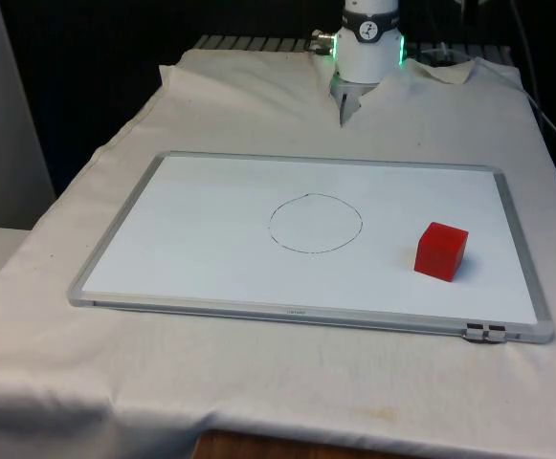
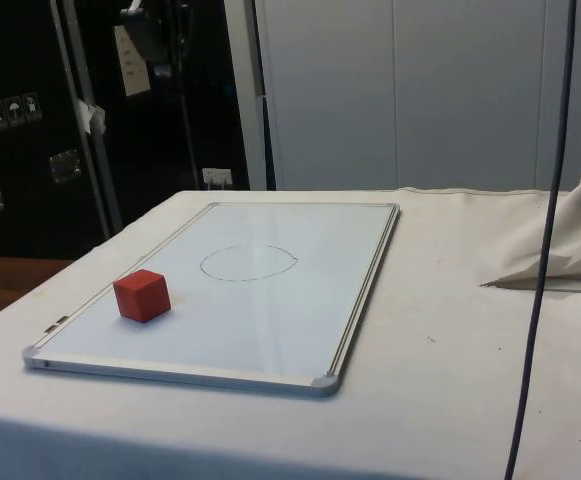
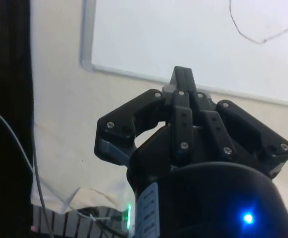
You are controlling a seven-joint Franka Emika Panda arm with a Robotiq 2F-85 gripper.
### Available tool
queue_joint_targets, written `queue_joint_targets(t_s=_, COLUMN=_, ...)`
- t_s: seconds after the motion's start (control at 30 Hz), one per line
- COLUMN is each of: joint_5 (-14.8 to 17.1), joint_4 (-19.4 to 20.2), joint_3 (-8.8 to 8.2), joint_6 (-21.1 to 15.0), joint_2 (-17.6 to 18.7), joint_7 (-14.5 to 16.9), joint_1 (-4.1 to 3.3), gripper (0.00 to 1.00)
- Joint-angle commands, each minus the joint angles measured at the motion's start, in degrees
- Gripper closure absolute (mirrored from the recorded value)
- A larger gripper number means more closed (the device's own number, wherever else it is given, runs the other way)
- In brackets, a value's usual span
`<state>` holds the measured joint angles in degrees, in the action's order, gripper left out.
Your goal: Push the cube into the marked area.
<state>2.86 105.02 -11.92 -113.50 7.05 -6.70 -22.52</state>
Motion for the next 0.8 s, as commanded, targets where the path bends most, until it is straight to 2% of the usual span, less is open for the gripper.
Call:
queue_joint_targets(t_s=0.0, joint_5=0.1, joint_4=-0.5, joint_3=0.40, joint_6=-0.7, joint_2=1.0, joint_7=-0.7, joint_1=-0.23, gripper=1.00)
queue_joint_targets(t_s=0.13, joint_5=0.2, joint_4=-1.4, joint_3=1.95, joint_6=-2.5, joint_2=3.2, joint_7=-1.9, joint_1=-0.23, gripper=1.00)
queue_joint_targets(t_s=0.17, joint_5=0.0, joint_4=-1.0, joint_3=1.89, joint_6=-2.3, joint_2=2.5, joint_7=-1.5, joint_1=0.00, gripper=1.00)
queue_joint_targets(t_s=0.2, joint_5=0.2, joint_4=-1.7, joint_3=2.23, joint_6=-2.8, joint_2=3.6, joint_7=-2.1, joint_1=-0.17, gripper=1.00)
queue_joint_targets(t_s=0.37, joint_5=0.5, joint_4=-3.4, joint_3=3.84, joint_6=-4.3, joint_2=6.6, joint_7=-3.2, joint_1=-0.06, gripper=1.00)
queue_joint_targets(t_s=0.4, joint_5=0.1, joint_4=-3.1, joint_3=3.78, joint_6=-3.9, joint_2=6.2, joint_7=-3.0, joint_1=0.00, gripper=1.00)
queue_joint_targets(t_s=0.6, joint_5=1.5, joint_4=-5.4, joint_3=5.10, joint_6=-6.8, joint_2=10.9, joint_7=-3.6, joint_1=0.06, gripper=1.00)
queue_joint_targets(t_s=0.7, joint_5=1.3, joint_4=-6.0, joint_3=5.16, joint_6=-7.2, joint_2=11.9, joint_7=-3.6, joint_1=0.00, gripper=1.00)
queue_joint_targets(t_s=0.77, joint_5=2.2, joint_4=-6.9, joint_3=5.39, joint_6=-7.6, joint_2=13.4, joint_7=-3.7, joint_1=0.11, gripper=1.00)
